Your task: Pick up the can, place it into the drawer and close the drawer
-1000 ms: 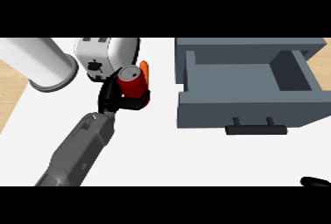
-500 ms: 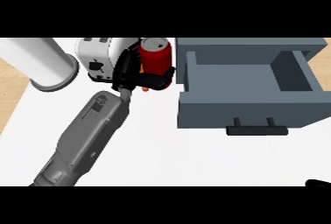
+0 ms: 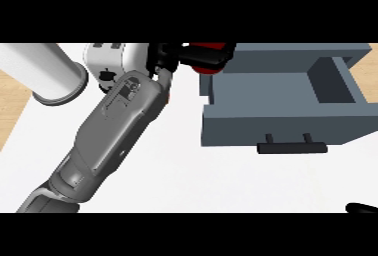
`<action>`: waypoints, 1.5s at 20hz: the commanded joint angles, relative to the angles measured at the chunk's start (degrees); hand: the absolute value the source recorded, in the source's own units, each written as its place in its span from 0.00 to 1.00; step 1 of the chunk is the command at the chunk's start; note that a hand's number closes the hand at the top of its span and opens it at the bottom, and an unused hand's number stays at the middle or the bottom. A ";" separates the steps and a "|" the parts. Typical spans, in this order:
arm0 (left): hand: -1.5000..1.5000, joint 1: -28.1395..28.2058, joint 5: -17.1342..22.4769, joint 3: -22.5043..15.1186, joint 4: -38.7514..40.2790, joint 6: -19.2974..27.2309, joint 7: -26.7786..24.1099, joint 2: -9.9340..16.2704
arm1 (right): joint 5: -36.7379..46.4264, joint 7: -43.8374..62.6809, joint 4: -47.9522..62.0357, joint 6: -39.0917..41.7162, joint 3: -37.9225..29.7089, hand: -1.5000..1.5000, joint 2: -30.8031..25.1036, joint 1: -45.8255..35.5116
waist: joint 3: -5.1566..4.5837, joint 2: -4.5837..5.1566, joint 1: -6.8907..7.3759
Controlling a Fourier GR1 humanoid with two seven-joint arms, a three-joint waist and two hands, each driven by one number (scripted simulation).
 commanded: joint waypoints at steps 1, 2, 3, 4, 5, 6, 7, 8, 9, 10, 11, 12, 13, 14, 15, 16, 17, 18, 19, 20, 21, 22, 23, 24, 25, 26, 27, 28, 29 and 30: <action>1.00 -7.60 -1.95 0.67 0.56 1.76 6.76 -0.81 | 1.99 -1.10 2.83 -0.52 0.89 0.00 0.44 -1.29 | 0.00 0.02 0.21; 1.00 -11.73 -2.11 2.17 7.01 1.71 5.57 -2.13 | 0.62 -1.31 3.08 0.35 -0.42 0.00 -0.69 -1.39 | 0.02 0.26 -0.60; 1.00 -10.16 -2.83 1.82 4.62 1.64 5.33 -2.70 | 0.47 1.89 1.33 -0.95 -0.12 0.00 -0.88 -2.86 | -0.02 0.09 -0.10; 1.00 -8.80 -2.90 2.57 7.11 0.98 2.31 -4.18 | 3.67 -3.74 0.94 -0.46 2.77 0.00 3.09 1.74 | 0.00 0.16 -0.32; 1.00 -13.72 -2.41 4.44 10.13 -0.31 4.84 -1.88 | -1.60 0.89 2.47 0.55 -2.18 0.00 -2.54 -3.20 | 0.00 0.26 -0.57; 1.00 -16.43 -2.72 4.14 12.05 0.72 6.16 -3.92 | 1.56 1.60 1.47 -1.70 0.95 0.00 -0.01 -3.53 | -0.01 0.32 -0.69; 1.00 -16.70 -2.47 2.26 11.58 3.81 5.53 -4.28 | 1.22 -0.55 1.61 0.10 0.54 0.00 0.00 -0.83 | 0.02 0.24 -0.95; 1.00 -18.22 -2.34 4.08 14.38 1.78 5.58 -4.30 | 0.43 1.91 -0.65 0.00 0.19 0.00 -0.84 -1.20 | 0.00 0.29 -1.07; 1.00 -18.64 -1.31 2.31 14.67 2.99 5.69 -4.32 | -0.75 1.15 -0.83 0.16 -0.54 0.00 -0.40 -0.52 | 0.02 0.27 -1.34; 1.00 -21.08 -3.15 4.87 15.66 2.48 7.47 -4.25 | 1.73 -3.74 1.30 0.15 0.99 0.00 2.09 1.25 | 0.03 0.25 -0.80; 1.00 -23.23 -1.86 4.67 20.43 1.29 4.84 -4.35 | 0.81 1.32 0.53 -0.51 0.99 0.00 -0.32 -2.68 | 0.03 0.64 -1.78; 1.00 -21.90 0.16 0.59 18.08 3.67 5.15 -4.35 | -3.12 1.96 0.27 0.88 -2.49 0.00 -2.83 -3.31 | 0.04 0.42 -2.10; 1.00 -24.80 -0.22 3.25 23.08 1.71 4.04 -4.36 | 0.02 0.37 1.89 -1.03 0.40 0.00 -0.19 -4.32 | 0.06 0.86 -2.40; 1.00 -25.67 -0.13 2.79 23.73 2.29 3.95 -4.37 | -0.56 2.37 2.18 -0.88 -0.61 0.00 -1.97 -5.57 | 0.05 0.75 -2.19; 1.00 -26.42 0.86 1.87 23.21 2.77 5.64 -4.37 | -0.16 4.44 -2.25 -0.88 0.69 0.00 -0.91 -2.69 | 0.03 0.52 -2.35; 1.00 -27.05 1.73 -0.14 25.21 4.51 4.24 -4.38 | 0.11 3.03 -0.26 -0.59 1.23 0.00 -1.22 -4.47 | 0.08 0.84 -3.28; 1.00 -25.56 2.62 0.58 26.02 2.60 1.93 -4.38 | -3.18 3.01 1.78 0.65 -1.67 0.00 -3.33 -5.67 | 0.08 0.87 -3.08; 1.00 -27.93 4.44 -2.79 25.48 6.40 5.34 -4.38 | 1.15 5.08 -1.37 -1.19 2.95 0.00 -0.85 -4.84 | 0.09 0.93 -4.39; 1.00 -30.92 3.34 -0.96 28.08 6.13 5.88 -4.38 | -2.84 2.91 2.64 0.27 -1.55 0.00 -3.99 -7.96 | 0.16 1.14 -4.22; 1.00 -29.73 3.49 -0.65 28.77 3.25 3.85 -4.38 | 0.24 6.35 1.67 -1.99 0.67 0.00 -3.32 -9.09 | 0.06 1.02 -2.99; 1.00 -31.33 4.40 -1.78 29.37 5.79 4.11 -4.38 | 0.56 4.86 -0.46 -1.05 2.22 0.00 -1.89 -6.50 | 0.13 1.17 -4.57; 1.00 -28.97 5.32 -2.50 29.19 5.23 2.53 -4.38 | 1.18 2.71 0.92 -1.01 2.43 0.00 -0.80 -5.53 | 0.12 1.01 -3.78; 1.00 -29.98 5.10 -1.97 30.58 5.18 2.12 -4.39 | 3.13 4.99 -0.19 -2.17 3.11 0.00 -1.48 -6.87 | 0.08 1.09 -3.65; 1.00 -29.33 5.58 -3.90 30.01 6.94 1.23 -4.39 | -1.16 4.84 2.13 -0.10 0.19 0.00 -4.11 -8.63 | 0.13 1.10 -4.20; 1.00 -32.24 4.89 -3.24 31.52 7.73 2.62 -4.39 | 3.50 2.83 3.36 -2.00 3.52 0.00 -0.96 -7.74 | 0.13 1.17 -3.58; 1.00 -31.48 6.97 -3.82 31.18 9.08 2.97 -4.39 | 0.65 3.38 2.81 -0.55 2.13 0.00 -2.41 -8.00 | 0.16 1.16 -4.50; 0.00 -31.53 6.54 -3.55 32.82 9.20 2.59 -4.39 | 1.99 1.40 2.43 -0.23 2.82 0.00 -1.18 -5.28 | 0.17 1.20 -4.49; 0.00 -31.96 6.61 -3.74 33.72 10.22 1.50 -4.39 | 0.76 6.70 0.62 -1.92 2.52 0.00 -2.59 -9.54 | 0.14 1.50 -5.34; 0.00 -32.35 6.44 -5.38 32.86 11.72 3.06 -4.39 | 1.64 4.81 -0.96 -0.81 3.22 0.00 -2.27 -7.13 | 0.13 0.95 -4.48; 0.00 -30.74 7.70 -5.18 32.65 11.92 0.70 -4.39 | -0.48 4.62 2.95 -0.35 0.85 0.00 -4.08 -9.88 | 0.17 1.31 -4.86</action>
